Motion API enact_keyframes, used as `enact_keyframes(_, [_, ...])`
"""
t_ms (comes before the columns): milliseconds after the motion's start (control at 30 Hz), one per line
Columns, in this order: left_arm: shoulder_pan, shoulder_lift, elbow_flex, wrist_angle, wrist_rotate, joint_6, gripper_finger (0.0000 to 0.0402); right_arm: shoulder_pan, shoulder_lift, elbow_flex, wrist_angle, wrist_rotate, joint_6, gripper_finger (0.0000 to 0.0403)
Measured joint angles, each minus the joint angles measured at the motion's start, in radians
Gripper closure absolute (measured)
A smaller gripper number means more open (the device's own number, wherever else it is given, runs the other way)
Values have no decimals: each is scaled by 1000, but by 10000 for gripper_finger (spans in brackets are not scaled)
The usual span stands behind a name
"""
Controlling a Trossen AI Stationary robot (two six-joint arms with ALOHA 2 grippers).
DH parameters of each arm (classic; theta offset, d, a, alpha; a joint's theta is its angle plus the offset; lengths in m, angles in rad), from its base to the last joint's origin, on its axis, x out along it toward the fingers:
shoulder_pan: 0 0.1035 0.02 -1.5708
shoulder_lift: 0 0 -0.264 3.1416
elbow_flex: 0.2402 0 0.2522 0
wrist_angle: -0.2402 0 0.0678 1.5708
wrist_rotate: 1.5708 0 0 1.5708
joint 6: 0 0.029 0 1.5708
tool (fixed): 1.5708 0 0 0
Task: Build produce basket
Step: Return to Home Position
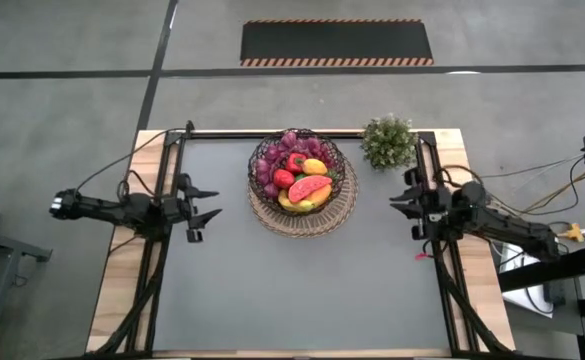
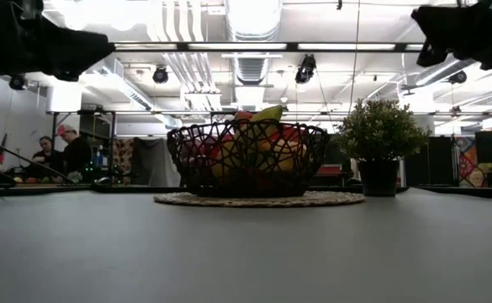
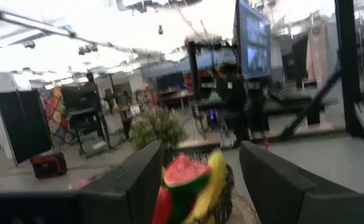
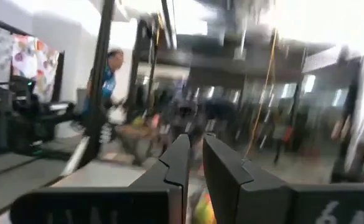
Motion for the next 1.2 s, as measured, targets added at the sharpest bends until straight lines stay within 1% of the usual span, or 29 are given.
enact_keyframes(133, [0, 14, 0, -7, 3, 0, 206, 1, 38, 0, -65, 1, 174, 369])
enact_keyframes(200, [0, 18, 0, -2, 1, 0, 206, 1, 56, 0, -95, 1, 201, 369])
enact_keyframes(333, [0, 36, 0, -3, 1, 0, 206, 1, 82, 0, -165, 2, 188, 369])
enact_keyframes(567, [0, 62, -1, -1, 2, 1, 206, 1, 120, 0, -224, 2, 178, 369])
enact_keyframes(700, [0, 76, -1, -2, 2, 1, 206, 1, 136, 0, -227, 2, 178, 369])
enact_keyframes(1200, [0, 128, -1, -1, 2, 1, 206, 1, 135, 0, -233, 2, 180, 369])
